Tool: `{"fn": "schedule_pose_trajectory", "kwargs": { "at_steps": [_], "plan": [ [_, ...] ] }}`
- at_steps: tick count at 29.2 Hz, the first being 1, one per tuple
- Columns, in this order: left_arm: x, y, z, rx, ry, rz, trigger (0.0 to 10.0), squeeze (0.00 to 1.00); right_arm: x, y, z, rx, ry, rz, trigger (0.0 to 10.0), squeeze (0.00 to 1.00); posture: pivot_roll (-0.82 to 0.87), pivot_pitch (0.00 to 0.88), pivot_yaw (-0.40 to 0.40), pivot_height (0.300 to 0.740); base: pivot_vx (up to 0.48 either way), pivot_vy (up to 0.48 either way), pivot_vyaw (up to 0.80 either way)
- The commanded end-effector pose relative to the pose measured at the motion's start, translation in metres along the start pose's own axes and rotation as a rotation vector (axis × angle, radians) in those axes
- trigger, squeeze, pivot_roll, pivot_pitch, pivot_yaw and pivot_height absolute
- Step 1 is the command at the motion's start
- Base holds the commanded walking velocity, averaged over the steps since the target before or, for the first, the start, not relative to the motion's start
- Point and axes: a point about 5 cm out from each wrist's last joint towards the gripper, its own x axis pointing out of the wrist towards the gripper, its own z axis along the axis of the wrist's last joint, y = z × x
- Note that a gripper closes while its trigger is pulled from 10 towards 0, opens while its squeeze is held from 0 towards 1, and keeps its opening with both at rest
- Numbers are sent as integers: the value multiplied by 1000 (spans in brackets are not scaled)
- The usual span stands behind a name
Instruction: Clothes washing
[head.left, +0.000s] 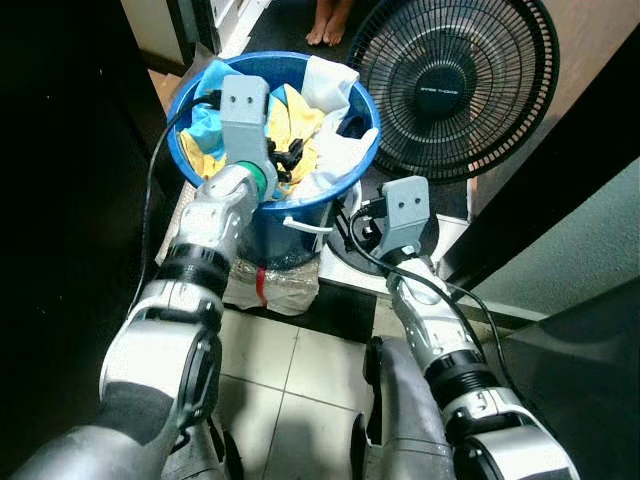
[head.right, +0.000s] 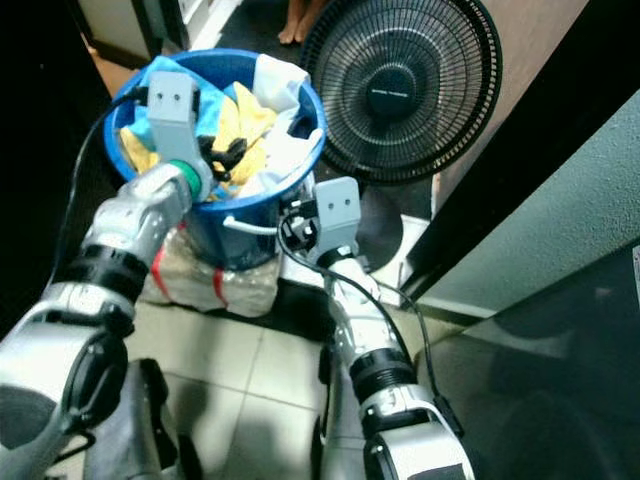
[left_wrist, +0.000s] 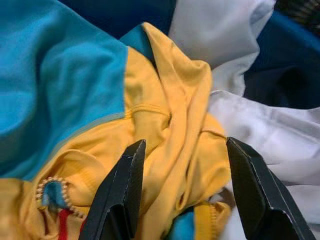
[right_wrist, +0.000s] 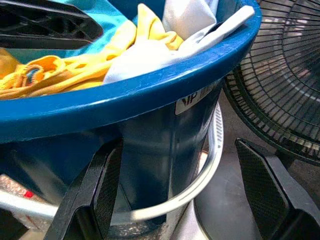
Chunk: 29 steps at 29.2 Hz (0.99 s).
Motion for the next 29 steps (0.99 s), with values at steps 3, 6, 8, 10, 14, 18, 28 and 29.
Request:
{"fn": "schedule_pose_trajectory", "kwargs": {
  "at_steps": [3, 6, 8, 10, 14, 18, 28, 29],
  "plan": [
    [-3, 18, -36, 61, 149, 88, 10000, 0, -3, 2, -7, 5, 20, -2, 10000, 0, 1, 253, -2, 457, 0, 0, 0],
    [-5, 26, -46, 96, 200, 104, 10000, 0, -3, 2, -7, 5, 20, -2, 10000, 0, -3, 253, -1, 457, 0, 0, 0],
    [-6, 27, -49, 104, 215, 104, 10000, 0, -3, 1, -7, 5, 20, -3, 10000, 0, -3, 253, -1, 457, 0, 0, 0],
    [-6, 27, -49, 104, 215, 104, 10000, 0, -3, 1, -7, 5, 20, -3, 10000, 0, -3, 253, -1, 457, 0, 0, 0],
    [-10, 28, -66, 138, 280, 72, 10000, 0, -3, 0, -7, 3, 19, -7, 10000, 0, -6, 254, 1, 457, 0, 0, 0],
    [-11, 27, -72, 137, 297, 55, 10000, 0, -4, 0, -7, 2, 18, -10, 10000, 0, -6, 255, 0, 457, 0, 0, 0],
    [-18, 18, -100, 261, 408, -60, 10000, 0, -3, -2, -5, -2, 8, -14, 10000, 0, 2, 255, 6, 457, 0, 0, 0],
    [-18, 18, -100, 261, 408, -60, 10000, 0, -3, -2, -5, -2, 8, -14, 10000, 0, 2, 255, 6, 457, 0, 0, 0]
  ]
}}
